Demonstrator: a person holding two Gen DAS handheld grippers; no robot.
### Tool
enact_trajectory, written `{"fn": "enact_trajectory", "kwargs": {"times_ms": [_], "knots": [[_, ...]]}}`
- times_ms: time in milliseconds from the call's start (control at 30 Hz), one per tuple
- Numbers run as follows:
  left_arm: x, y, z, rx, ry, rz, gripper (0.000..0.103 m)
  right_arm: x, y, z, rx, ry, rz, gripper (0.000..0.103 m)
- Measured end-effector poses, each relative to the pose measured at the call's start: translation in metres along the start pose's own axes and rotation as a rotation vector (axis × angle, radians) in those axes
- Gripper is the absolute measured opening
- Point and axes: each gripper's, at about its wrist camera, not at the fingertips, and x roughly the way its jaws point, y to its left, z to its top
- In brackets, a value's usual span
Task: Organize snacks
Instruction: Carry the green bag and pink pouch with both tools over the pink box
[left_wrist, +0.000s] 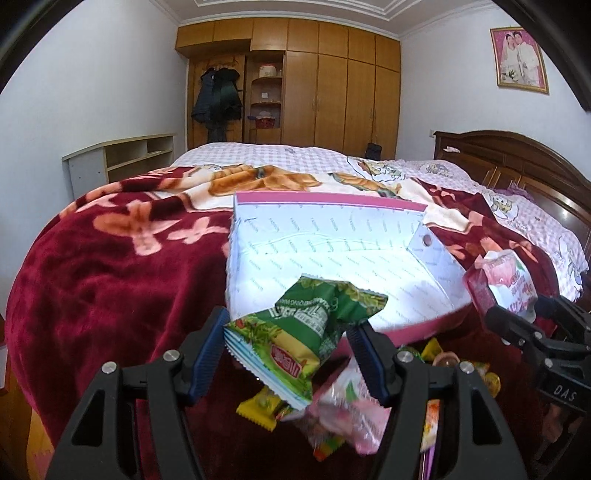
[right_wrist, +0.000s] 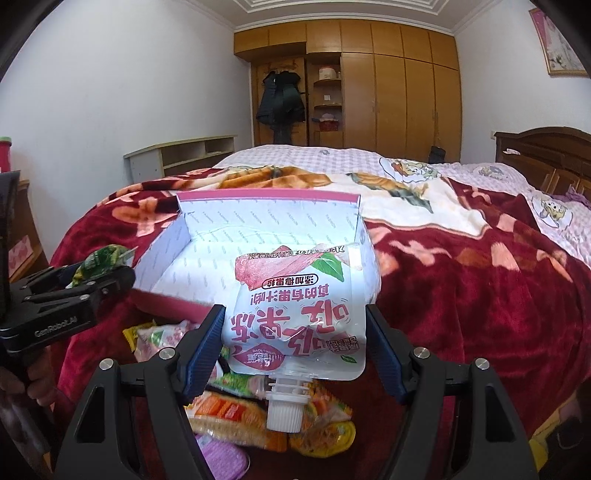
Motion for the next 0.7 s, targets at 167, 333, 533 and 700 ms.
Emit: {"fn": "enact_trajectory", "kwargs": {"times_ms": [167,333,533,700], "knots": [[0.018,-0.004,0.016,0.005,0.021,0.005,0.069,0.016,-0.001,0.013,-0.029,0.0,-0.005,0.074],[0.039,-0.007,0.029,0.009,0.034,0.013,0.069,0.038,-0.004,0.026,-0.026,0.025,0.001,0.074],[0.07,-0.006,0.043,0.002,0.065,0.028,0.069,0.06,-0.008,0.039,-0.01,0.043,0.015,0.074],[0.095,-0.008,0.051,0.022,0.094,0.053,0.069,0.084,-0.011,0.043,-0.011,0.083,0.019,0.075]]}}
